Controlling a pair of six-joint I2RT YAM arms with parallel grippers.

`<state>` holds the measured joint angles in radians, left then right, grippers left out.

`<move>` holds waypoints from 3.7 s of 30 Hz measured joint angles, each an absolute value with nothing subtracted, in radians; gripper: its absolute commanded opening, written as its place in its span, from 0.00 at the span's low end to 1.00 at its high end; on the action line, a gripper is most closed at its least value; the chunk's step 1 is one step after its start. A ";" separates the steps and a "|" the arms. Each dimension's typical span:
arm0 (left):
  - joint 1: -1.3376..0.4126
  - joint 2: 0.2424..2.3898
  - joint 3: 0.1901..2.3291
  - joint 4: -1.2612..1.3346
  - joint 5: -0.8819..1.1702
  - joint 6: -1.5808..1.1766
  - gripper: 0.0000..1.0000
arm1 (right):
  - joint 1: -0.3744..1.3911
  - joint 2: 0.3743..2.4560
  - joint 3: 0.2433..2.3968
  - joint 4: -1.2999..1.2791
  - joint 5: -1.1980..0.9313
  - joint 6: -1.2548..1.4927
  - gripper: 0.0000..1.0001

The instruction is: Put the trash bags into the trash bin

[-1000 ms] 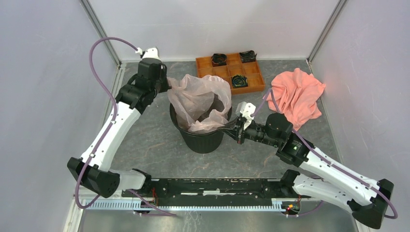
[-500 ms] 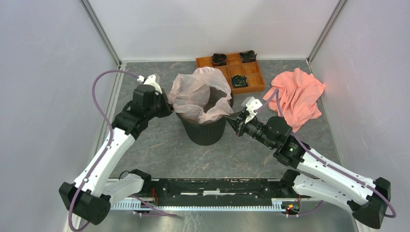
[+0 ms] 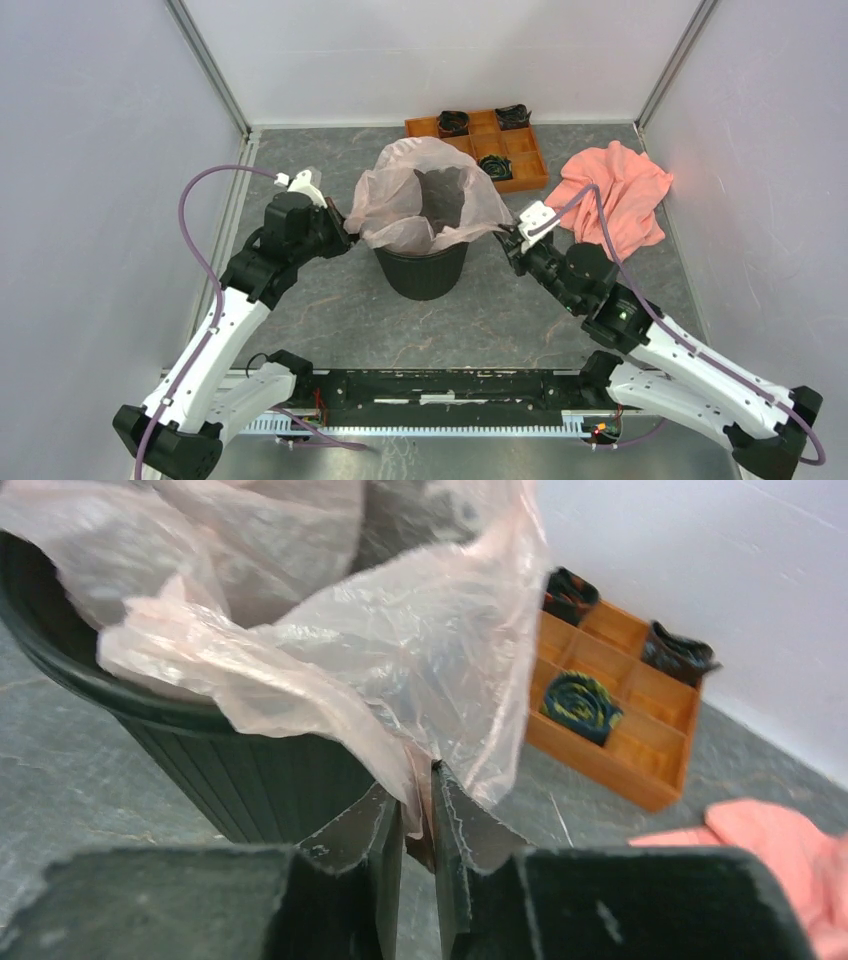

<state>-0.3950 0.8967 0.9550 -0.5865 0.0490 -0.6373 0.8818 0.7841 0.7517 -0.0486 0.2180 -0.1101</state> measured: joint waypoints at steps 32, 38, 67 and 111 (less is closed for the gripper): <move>-0.395 0.718 1.297 -0.838 -0.096 -0.447 1.00 | 0.879 0.751 0.952 -0.537 0.244 0.397 0.98; -0.395 0.750 1.274 -0.761 0.116 -0.389 1.00 | 0.879 0.741 0.951 -0.645 0.306 0.687 0.98; -0.395 0.988 1.308 -0.804 -0.224 -0.294 0.40 | 0.879 0.669 0.589 -0.097 0.308 1.248 0.25; -0.403 0.740 1.245 -1.008 -0.483 -0.383 0.02 | 0.881 0.621 0.640 -0.371 0.115 0.570 0.11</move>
